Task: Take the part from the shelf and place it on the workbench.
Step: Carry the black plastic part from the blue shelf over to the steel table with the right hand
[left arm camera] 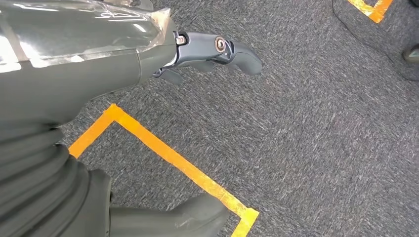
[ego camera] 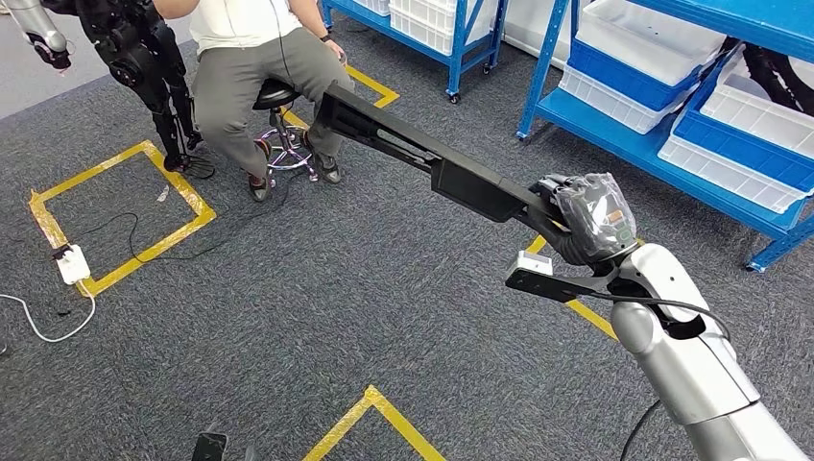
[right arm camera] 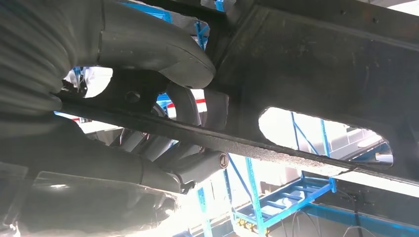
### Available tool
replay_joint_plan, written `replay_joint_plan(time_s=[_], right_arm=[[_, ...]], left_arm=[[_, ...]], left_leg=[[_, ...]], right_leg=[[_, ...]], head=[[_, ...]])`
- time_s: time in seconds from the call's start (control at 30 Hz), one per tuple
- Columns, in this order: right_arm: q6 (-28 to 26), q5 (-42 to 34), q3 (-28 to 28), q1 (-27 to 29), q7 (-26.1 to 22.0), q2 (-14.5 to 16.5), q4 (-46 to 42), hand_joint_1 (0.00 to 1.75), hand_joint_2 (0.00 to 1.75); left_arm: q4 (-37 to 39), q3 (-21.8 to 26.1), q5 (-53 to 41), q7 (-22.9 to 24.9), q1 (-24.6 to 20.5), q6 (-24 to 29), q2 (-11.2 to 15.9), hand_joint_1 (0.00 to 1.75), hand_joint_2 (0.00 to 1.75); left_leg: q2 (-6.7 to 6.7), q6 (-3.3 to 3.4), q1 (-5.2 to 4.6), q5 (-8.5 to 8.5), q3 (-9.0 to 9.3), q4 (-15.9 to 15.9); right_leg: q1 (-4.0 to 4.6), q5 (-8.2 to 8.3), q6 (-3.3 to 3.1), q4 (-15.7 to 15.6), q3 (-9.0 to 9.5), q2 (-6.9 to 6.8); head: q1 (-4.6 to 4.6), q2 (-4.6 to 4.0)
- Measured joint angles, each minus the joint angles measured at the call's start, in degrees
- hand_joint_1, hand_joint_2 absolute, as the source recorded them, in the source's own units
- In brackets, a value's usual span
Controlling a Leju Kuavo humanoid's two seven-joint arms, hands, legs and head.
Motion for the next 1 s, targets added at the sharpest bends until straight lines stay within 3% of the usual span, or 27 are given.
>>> replay_joint_plan(time_s=[0.33, 0.47, 0.57, 0.63, 0.7, 0.73, 0.77, 0.8, 0.87, 0.9, 0.93, 1.0], right_arm=[[0.0, -0.1, 0.0, 0.1, -0.2, 0.1, -0.1, 1.75, 1.75], [0.0, -0.4, 0.1, 0.1, -0.3, 0.6, -0.1, 1.75, 1.75], [0.0, -0.5, 0.0, 0.0, -0.3, 0.8, -0.1, 1.75, 1.75], [0.0, -0.7, 0.0, -0.2, -0.3, 1.0, -0.1, 1.75, 1.75], [0.0, -0.8, 0.0, -0.3, -0.4, 1.1, 0.0, 1.75, 1.75], [0.0, -0.9, 0.1, -0.2, -0.4, 1.1, 0.1, 1.75, 1.75], [0.0, -0.9, 0.1, -0.2, -0.4, 1.1, 0.2, 1.75, 1.75], [0.0, -0.9, 0.2, -0.2, -0.4, 1.1, 0.3, 1.75, 1.75], [0.0, -1.0, 0.2, -0.4, -0.5, 1.2, 0.4, 1.75, 1.75], [0.0, -1.0, 0.3, -0.5, -0.5, 1.2, 0.4, 1.75, 1.75], [0.0, -1.0, 0.3, -0.6, -0.6, 1.3, 0.5, 1.75, 1.75], [0.0, -0.9, 0.5, -0.6, -0.6, 1.4, 0.5, 1.75, 1.75]], left_arm=[[0.0, 0.7, -0.4, 0.0, 0.3, 0.3, 0.1, 0.0, 1.75], [0.0, 1.0, -0.5, 0.0, 0.4, 0.7, 0.3, 0.0, 1.75], [0.0, 1.2, -0.5, 0.0, 0.5, 0.9, 0.2, 0.0, 1.75], [0.0, 1.4, -0.5, 0.0, 0.6, 1.0, 0.1, 0.0, 1.75], [0.0, 1.5, -0.5, 0.0, 0.8, 1.0, 0.1, 0.0, 1.75], [0.0, 1.5, -0.6, 0.0, 0.9, 1.1, 0.1, 0.0, 1.75], [0.0, 1.6, -0.6, 0.0, 0.9, 1.1, 0.0, 0.0, 1.75], [0.0, 1.6, -0.7, 0.0, 1.0, 1.1, 0.0, 0.0, 1.75], [0.0, 1.6, -0.8, 0.0, 1.0, 1.1, -0.1, 0.0, 1.75], [0.0, 1.7, -0.9, 0.0, 1.0, 1.1, -0.1, 0.0, 1.75], [0.0, 1.7, -0.9, 0.0, 1.0, 1.1, 0.0, 0.0, 1.75], [0.0, 1.8, -0.9, 0.0, 1.2, 1.1, 0.0, 0.0, 1.75]], left_leg=[[0.0, -0.09, -0.06, 0.65, 1.58, -2.1], [0.01, 0.32, -0.28, 0.5, 1.5, -2.0], [0.26, 1.09, 0.08, 1.11, 2.14, -3.2], [0.61, 1.46, 0.58, 1.65, 2.62, -4.1], [0.89, 1.52, 0.69, 1.7, 2.54, -4.1], [0.97, 1.45, 0.77, 1.68, 2.46, -4.1], [1.01, 1.3, 0.89, 1.64, 2.37, -4.0], [1.01, 1.02, 1.11, 1.55, 2.24, -3.7], [0.92, 0.05, 1.62, 1.06, 1.78, -2.6], [0.85, -0.57, 1.74, 0.7, 1.42, -1.9], [0.77, -1.1, 1.75, 0.43, 1.07, -1.4], [0.64, -1.8, 1.76, 0.24, 0.6, -0.9]], right_leg=[[-0.21, 0.75, 0.04, -2.2, 1.59, 0.02], [-0.46, 0.78, 0.18, -2.3, 1.59, 0.06], [-0.22, 0.38, 0.44, -1.9, 1.28, -0.14], [-0.17, -2.03, 0.29, 2.9, -1.1, -0.59], [-0.54, -5.4, 0.35, 11.1, -5.12, -0.75], [-0.83, -6.33, 0.7, 14.1, -6.59, -0.79], [-1.16, -6.4, 1.24, 15.1, -7.07, -0.84], [-1.54, -5.48, 2.01, 13.5, -6.22, -0.89], [-2.27, -2.51, 3.63, 5.4, -1.88, -0.92], [-2.33, -1.38, 3.95, 1.9, 0.05, -0.8], [-2.25, -0.86, 3.81, 0.0, 1.04, -0.69], [-1.81, -0.82, 2.62, 0.1, 0.97, -0.57]], head=[[-0.02, 0.0], [-0.02, 0.0], [-0.01, 0.0], [0.08, 0.0], [0.12, 0.0], [0.1, 0.0], [0.11, 0.0], [0.11, 0.0], [0.15, 0.0], [0.19, 0.0], [0.19, 0.0], [-0.05, 0.0]])
